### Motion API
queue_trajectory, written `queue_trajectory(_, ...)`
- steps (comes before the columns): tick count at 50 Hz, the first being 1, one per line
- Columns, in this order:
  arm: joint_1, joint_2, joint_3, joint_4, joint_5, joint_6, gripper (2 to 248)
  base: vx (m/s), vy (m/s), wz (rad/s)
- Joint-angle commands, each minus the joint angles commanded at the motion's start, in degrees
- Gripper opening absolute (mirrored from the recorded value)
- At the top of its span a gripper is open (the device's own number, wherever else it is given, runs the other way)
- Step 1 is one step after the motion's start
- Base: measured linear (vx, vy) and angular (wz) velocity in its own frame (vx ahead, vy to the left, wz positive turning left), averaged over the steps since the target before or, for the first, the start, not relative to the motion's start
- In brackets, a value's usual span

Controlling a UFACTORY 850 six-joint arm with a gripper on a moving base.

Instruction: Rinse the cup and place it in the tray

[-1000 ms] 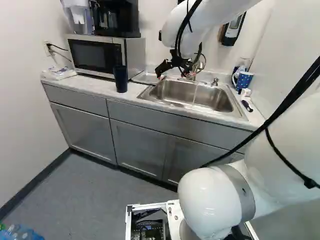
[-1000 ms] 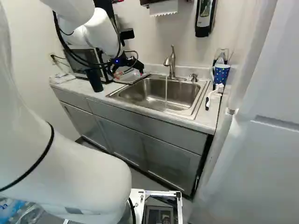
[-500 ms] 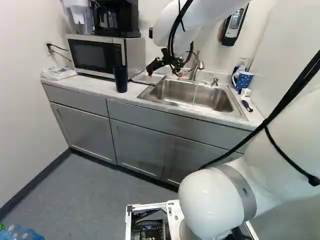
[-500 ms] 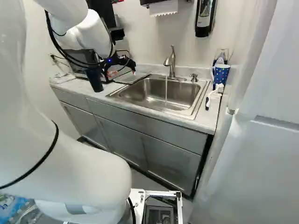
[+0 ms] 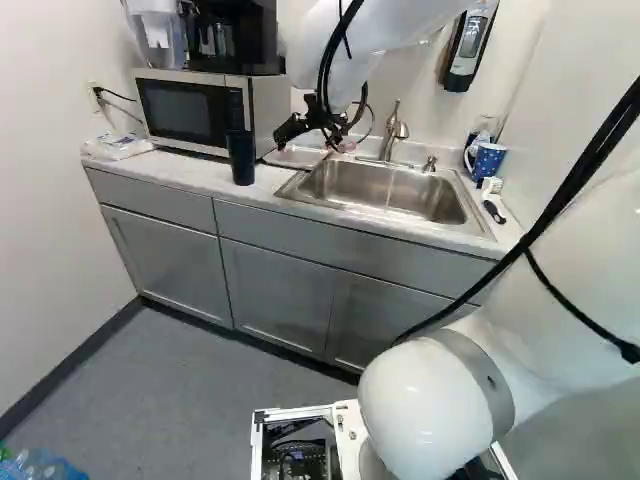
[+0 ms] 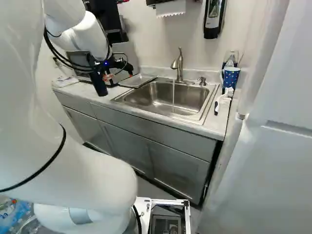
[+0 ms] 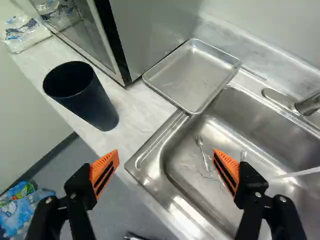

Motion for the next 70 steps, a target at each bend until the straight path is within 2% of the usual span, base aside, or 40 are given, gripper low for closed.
queue_trajectory(22,4.20,-2.21,-1.90,1.35,0.06,0.00,247,0.000,0.000,0.000)
queue_trajectory(44,8.06,-7.12,-3.90,1.35,2.43,0.00,247,0.000,0.000,0.000)
queue_trajectory(59,9.67,-10.30,-5.04,1.35,5.72,0.00,247,0.000,0.000,0.000)
queue_trajectory(70,10.09,-11.78,-5.08,1.35,8.82,0.00,247,0.000,0.000,0.000)
